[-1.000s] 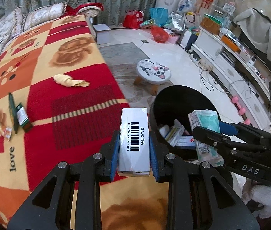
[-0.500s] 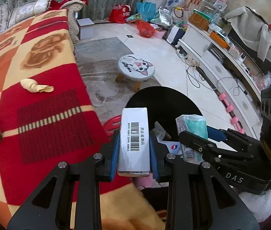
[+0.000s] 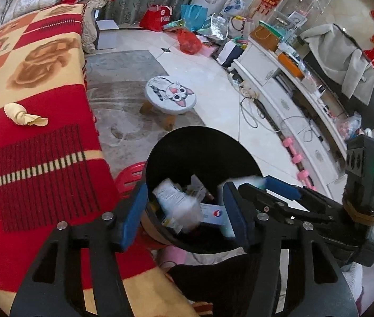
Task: Collect trash
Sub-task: 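Open both tools to drop the white box and tissue pack into the bin, then move both open tools back over the blanket toward the snack wrappers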
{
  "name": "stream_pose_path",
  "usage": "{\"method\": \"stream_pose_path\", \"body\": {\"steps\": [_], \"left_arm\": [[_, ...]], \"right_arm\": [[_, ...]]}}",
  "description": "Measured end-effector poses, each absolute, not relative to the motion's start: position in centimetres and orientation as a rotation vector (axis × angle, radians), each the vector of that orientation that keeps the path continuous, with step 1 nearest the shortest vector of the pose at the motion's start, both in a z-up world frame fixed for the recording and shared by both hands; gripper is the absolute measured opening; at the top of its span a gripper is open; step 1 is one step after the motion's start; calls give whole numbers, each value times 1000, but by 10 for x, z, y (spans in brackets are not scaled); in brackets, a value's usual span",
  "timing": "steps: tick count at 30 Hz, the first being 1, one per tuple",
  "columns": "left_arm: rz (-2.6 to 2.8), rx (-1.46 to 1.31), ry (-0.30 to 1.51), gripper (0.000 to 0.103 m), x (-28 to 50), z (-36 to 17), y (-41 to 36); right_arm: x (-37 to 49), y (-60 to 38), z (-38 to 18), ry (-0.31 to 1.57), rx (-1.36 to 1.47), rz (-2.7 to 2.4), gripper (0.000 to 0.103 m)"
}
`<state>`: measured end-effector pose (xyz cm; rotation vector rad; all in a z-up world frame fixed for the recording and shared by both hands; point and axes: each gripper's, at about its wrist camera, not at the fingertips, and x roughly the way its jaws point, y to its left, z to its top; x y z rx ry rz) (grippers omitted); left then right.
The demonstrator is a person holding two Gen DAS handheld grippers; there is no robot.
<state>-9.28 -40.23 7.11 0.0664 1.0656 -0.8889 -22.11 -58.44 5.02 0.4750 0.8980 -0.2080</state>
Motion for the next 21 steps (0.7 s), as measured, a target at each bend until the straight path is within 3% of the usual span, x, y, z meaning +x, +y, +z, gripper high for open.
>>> {"method": "stream_pose_path", "body": {"steps": [21], "left_arm": [[-653, 122, 928, 58, -92, 84, -320]], "right_arm": [[-205, -513, 73, 876, 270, -189, 69]]}}
